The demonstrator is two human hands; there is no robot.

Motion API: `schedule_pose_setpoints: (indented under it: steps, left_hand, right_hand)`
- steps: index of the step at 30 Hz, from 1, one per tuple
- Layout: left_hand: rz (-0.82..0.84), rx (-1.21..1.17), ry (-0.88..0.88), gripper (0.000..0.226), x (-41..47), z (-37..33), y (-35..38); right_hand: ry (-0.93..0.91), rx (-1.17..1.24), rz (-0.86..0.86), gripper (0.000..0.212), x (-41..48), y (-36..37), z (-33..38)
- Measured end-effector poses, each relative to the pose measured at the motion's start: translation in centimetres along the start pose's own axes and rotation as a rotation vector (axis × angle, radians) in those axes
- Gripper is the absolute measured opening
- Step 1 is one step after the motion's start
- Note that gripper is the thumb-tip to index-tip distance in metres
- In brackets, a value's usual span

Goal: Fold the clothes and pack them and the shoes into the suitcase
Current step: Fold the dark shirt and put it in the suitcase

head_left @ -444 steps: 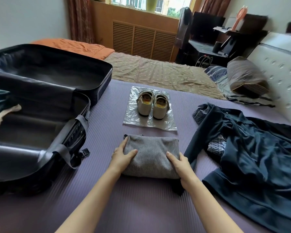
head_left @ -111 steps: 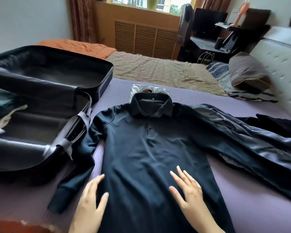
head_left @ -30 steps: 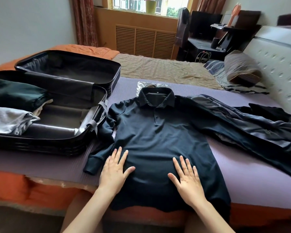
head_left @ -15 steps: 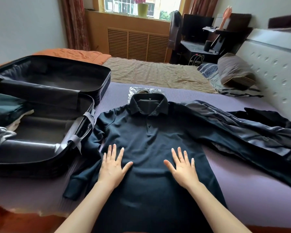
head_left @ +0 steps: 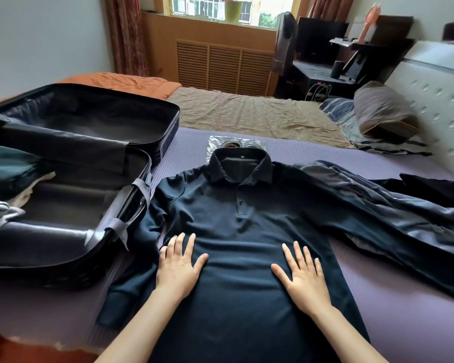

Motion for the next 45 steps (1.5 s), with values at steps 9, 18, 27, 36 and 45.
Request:
schedule_pose_setpoints:
  steps: [9,18,27,36,45]
  left_hand:
    - [-0.46,-0.355,0.241,0.039,-8.5,-0.4,-7.3]
    - [-0.632,-0.351,-0.103,0.041,-14.9,9.9,-8.7]
    - [-0.49,-1.339,-0.17,0.02,-14.3,7.6,-8.4]
    - [-0.181,-1.536,-0.101,0.03,-12.4,2.0,-6.9]
    - [-0.307,-0.846,0.16,0.04,-9.2,1.6,-7.3]
  right_hand:
    - [-0.122,0.161,-0.178,0.109,-2.5,-3.3,4.4]
    - [-0.45,0.46,-0.451,0.038,-9.6,-6.1,16.3]
    - [-0.532,0.98,0.025,0.059,-12.2,-6.7,22.7]
    - [-0.3,1.095,-0.249,0.016,-9.9,-9.5,17.4]
    - [0.237,0.866,-0.189,0.041,-3.2,-6.8,5.5]
Point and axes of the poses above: each hand's wrist, its own x-axis towards the middle knuckle, its own y-axis out of the palm, z = x × y, the point moved 10 cm from there along x, towards the middle knuckle, and after that the axes turned 12 degrees about -x, right-handed, at the moved point
